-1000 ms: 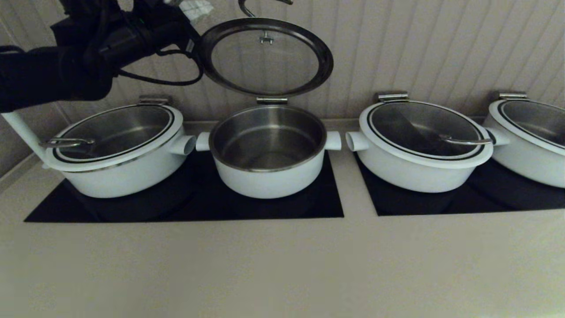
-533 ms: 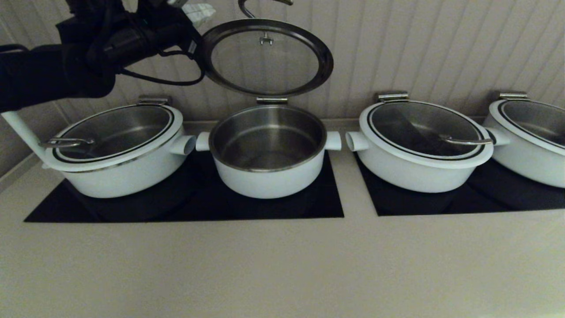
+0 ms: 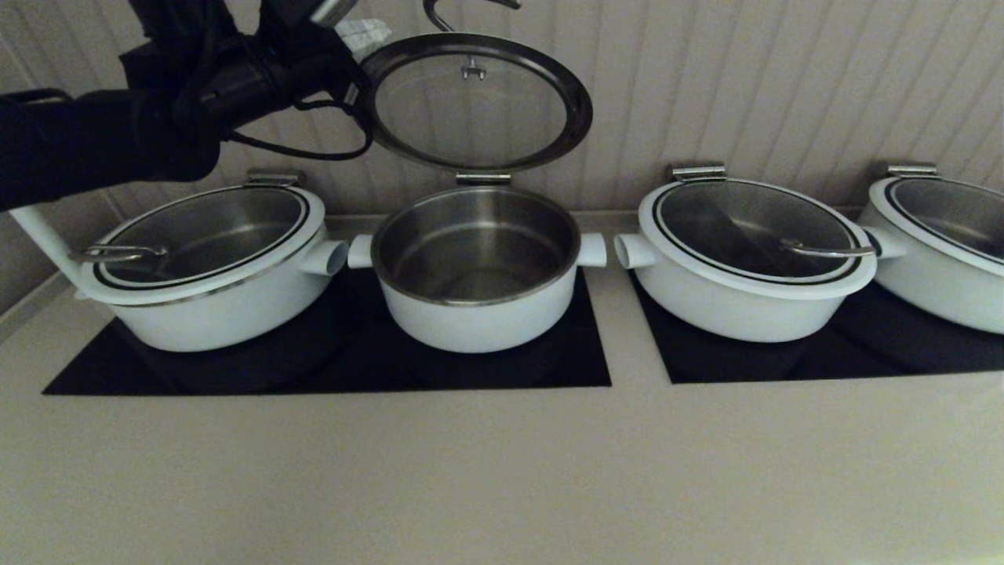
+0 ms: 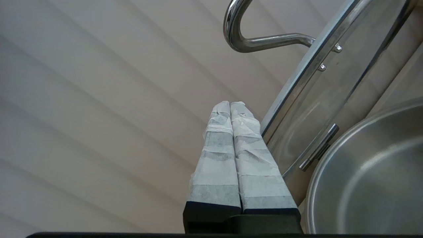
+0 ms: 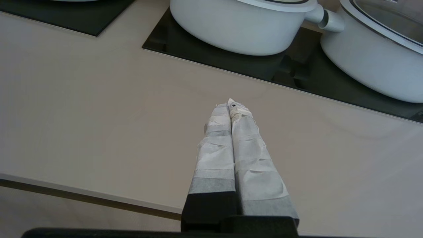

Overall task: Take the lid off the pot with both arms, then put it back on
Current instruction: Close the pot lid

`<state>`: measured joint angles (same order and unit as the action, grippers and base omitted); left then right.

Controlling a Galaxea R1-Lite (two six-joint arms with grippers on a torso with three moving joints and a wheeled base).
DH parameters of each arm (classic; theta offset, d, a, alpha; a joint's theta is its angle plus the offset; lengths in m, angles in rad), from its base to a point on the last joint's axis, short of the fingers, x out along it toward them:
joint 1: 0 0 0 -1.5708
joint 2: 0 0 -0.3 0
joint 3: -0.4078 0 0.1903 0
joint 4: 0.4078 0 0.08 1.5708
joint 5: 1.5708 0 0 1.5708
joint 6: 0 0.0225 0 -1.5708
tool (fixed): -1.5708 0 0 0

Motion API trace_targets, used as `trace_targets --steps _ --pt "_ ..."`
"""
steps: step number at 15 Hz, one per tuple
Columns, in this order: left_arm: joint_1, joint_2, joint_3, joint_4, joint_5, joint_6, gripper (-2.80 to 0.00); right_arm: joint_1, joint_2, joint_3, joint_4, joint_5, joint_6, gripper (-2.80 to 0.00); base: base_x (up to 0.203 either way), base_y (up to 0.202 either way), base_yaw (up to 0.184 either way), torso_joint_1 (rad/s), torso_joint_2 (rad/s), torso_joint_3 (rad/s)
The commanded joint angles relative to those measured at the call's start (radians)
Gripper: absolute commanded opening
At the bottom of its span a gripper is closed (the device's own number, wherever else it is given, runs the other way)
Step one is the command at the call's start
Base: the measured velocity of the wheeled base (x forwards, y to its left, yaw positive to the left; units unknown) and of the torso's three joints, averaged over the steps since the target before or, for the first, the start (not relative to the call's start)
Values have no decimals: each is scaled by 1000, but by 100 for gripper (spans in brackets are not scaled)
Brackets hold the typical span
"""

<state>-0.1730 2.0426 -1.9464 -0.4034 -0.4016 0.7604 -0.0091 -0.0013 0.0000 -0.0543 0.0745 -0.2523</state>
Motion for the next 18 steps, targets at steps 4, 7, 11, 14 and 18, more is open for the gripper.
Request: trace_targets --steps 4,7,11,14,18 --pt "-2 -12 14 1 -5 6 -280 0 1 0 -1 1 -2 -280 0 0 0 0 0 0" --pt "-2 -38 49 0 -6 7 -280 0 1 0 -1 1 -2 -280 0 0 0 0 0 0" --pt "-9 -92 136 -1 -8 27 -280 0 1 0 -1 1 -2 -280 0 0 0 0 0 0" --pt "-15 -142 210 -3 -9 33 -280 0 1 0 -1 1 -2 -280 0 0 0 0 0 0" --pt "-19 -193 299 -5 -9 33 -280 0 1 0 -1 2 -1 -280 0 0 0 0 0 0"
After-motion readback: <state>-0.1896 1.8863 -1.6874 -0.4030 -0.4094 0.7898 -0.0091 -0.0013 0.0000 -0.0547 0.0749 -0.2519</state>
